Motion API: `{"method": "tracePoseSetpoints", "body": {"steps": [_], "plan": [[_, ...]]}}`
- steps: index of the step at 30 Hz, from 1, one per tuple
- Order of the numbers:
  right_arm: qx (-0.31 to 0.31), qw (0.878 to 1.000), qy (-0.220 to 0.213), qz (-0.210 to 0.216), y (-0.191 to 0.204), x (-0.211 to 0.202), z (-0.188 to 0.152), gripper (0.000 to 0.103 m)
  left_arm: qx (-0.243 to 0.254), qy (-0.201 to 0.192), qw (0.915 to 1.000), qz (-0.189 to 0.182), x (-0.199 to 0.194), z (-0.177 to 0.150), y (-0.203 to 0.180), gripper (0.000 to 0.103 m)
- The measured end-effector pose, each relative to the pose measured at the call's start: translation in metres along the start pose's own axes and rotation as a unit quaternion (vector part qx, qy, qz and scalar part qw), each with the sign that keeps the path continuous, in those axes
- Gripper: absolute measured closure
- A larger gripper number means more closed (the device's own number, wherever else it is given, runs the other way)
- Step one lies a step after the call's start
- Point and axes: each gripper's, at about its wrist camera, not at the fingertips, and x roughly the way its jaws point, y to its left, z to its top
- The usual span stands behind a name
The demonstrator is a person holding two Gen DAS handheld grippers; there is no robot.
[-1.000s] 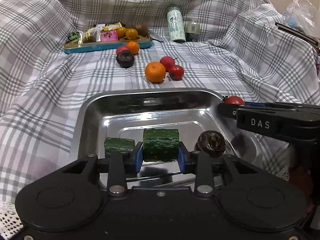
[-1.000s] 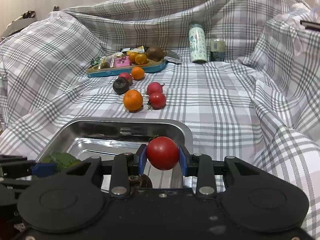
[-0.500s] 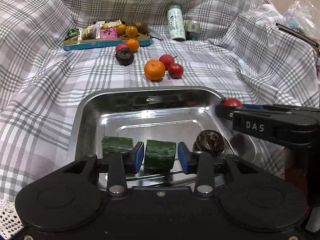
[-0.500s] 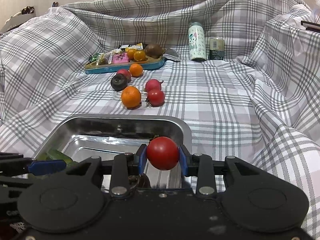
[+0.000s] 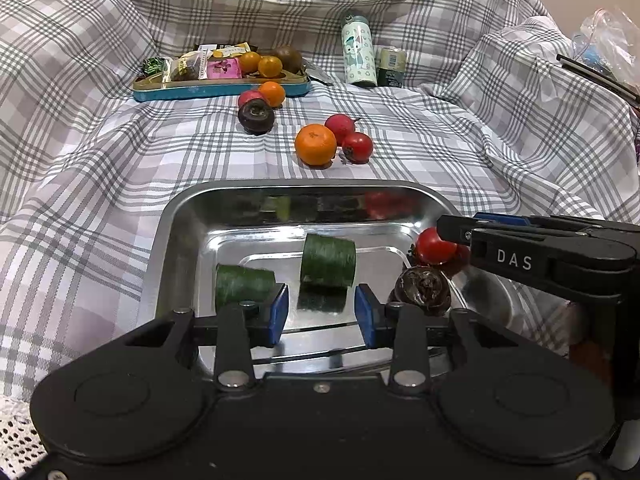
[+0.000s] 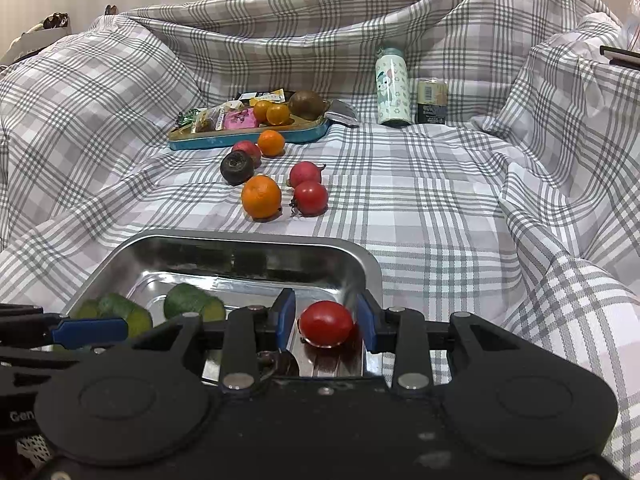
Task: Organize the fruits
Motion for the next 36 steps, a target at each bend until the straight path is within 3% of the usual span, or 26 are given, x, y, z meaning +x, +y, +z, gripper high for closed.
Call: {"method": "tracePoseSetpoints", "body": {"steps": [36], "plan": [[-0.008, 1.000, -0.008, -0.003, 0.0007, -0.0028, -0.0007, 0.067, -0.020, -0.023, 0.9994, 0.018, -0.0081, -0.0001, 0.0078, 0.057]]}}
